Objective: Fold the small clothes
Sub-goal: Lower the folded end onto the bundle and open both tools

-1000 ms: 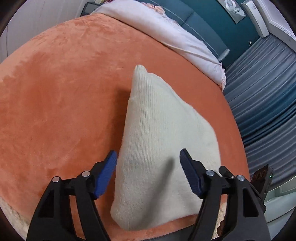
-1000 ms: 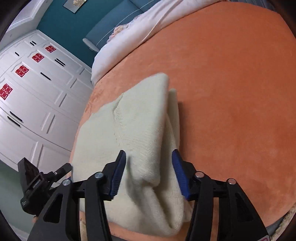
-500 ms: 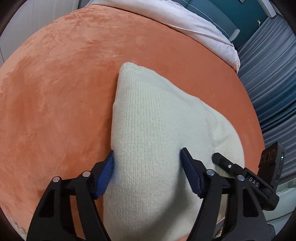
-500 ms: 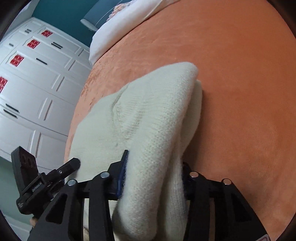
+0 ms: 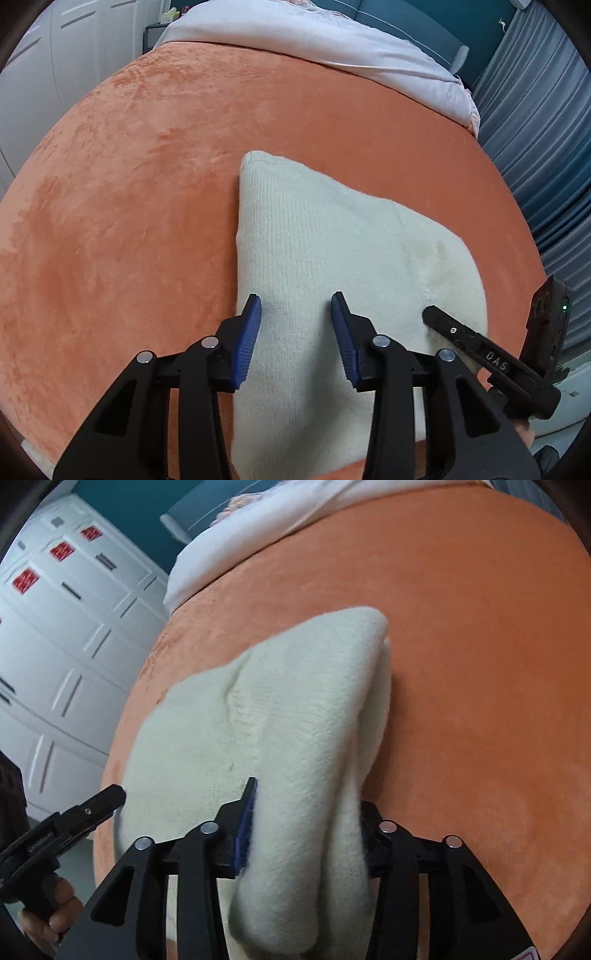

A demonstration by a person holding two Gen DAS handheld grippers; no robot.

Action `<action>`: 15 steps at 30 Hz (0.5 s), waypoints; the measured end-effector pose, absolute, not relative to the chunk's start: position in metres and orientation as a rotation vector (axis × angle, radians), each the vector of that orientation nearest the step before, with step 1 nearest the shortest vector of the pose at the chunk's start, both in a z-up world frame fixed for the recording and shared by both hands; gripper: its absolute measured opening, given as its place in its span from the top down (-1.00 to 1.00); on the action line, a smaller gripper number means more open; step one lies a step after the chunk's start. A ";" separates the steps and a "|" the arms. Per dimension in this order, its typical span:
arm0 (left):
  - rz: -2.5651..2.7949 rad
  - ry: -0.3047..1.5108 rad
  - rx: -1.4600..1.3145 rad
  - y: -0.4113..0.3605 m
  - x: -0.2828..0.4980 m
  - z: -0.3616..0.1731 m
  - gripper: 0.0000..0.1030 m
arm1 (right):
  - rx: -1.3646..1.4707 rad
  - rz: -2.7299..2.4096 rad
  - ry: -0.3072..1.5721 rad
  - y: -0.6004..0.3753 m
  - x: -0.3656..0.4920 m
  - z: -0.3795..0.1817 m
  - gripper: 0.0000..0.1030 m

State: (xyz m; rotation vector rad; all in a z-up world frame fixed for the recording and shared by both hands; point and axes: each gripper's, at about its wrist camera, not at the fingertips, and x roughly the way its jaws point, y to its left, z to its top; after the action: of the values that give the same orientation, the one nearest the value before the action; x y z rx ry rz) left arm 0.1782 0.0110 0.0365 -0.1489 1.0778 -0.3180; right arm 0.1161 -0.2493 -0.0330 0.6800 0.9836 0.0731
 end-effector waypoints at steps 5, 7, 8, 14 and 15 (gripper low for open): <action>-0.302 1.078 -0.147 0.012 0.174 0.035 0.15 | 0.774 0.108 0.965 -0.269 0.099 -0.034 -0.01; -0.299 1.080 -0.148 0.014 0.173 0.034 0.09 | 0.762 0.124 0.972 -0.269 0.094 -0.033 -0.04; -0.288 1.084 -0.149 0.015 0.172 0.034 0.04 | 0.759 0.128 0.974 -0.268 0.093 -0.033 -0.07; -0.197 1.095 -0.243 0.040 0.166 0.024 -0.64 | 0.763 0.135 0.994 -0.259 0.102 -0.037 -0.22; -0.202 1.107 -0.284 0.046 0.166 0.017 -0.69 | 0.774 0.135 0.998 -0.259 0.104 -0.039 -0.25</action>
State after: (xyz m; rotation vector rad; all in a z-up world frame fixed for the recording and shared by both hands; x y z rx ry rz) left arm 0.1663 0.0456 0.0173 -0.2841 1.1069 -0.2020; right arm 0.1038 -0.2590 -0.0393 0.7739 0.9979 0.1353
